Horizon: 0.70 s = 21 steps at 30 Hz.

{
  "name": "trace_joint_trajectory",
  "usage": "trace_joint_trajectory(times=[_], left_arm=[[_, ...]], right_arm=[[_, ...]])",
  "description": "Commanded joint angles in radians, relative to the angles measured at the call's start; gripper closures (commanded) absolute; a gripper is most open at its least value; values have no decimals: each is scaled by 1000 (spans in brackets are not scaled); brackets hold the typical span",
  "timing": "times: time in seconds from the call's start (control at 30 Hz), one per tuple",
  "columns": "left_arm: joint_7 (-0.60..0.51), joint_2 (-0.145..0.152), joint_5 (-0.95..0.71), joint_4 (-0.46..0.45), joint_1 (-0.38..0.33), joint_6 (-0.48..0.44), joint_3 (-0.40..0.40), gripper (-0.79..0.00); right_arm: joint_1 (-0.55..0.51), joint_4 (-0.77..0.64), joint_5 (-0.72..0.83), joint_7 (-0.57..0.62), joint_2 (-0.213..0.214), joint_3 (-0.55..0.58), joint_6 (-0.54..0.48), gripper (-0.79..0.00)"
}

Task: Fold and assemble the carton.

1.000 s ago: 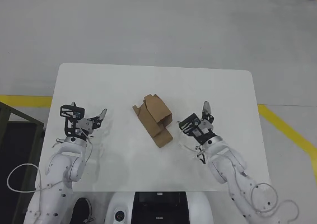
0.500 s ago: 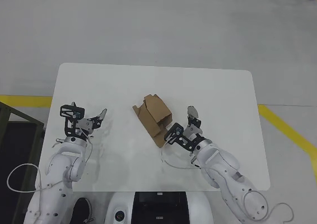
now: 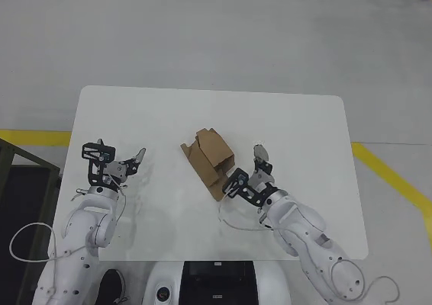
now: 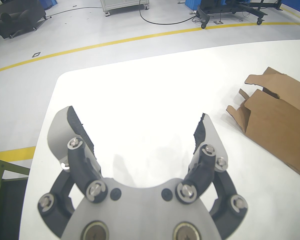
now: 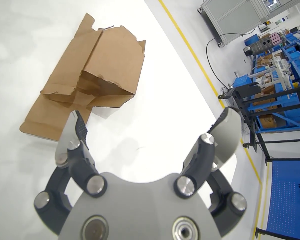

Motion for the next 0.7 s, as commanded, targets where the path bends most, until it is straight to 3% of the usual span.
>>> trace_joint_trajectory(times=[0.0,0.2,0.47,0.67], left_arm=[[0,0,0,0,0,0,0,-785],[0,0,0,0,0,0,0,-785],[0,0,0,0,0,0,0,-785],[0,0,0,0,0,0,0,-785]], right_arm=[[12,9,-9,9,-6,-14,22,-785],[61,15,-45,84,-26,-65,51,-785],[168,66,-90,241,-58,-132,-12,-785],[217,93,-124,340,-85,-182,-3,-785]])
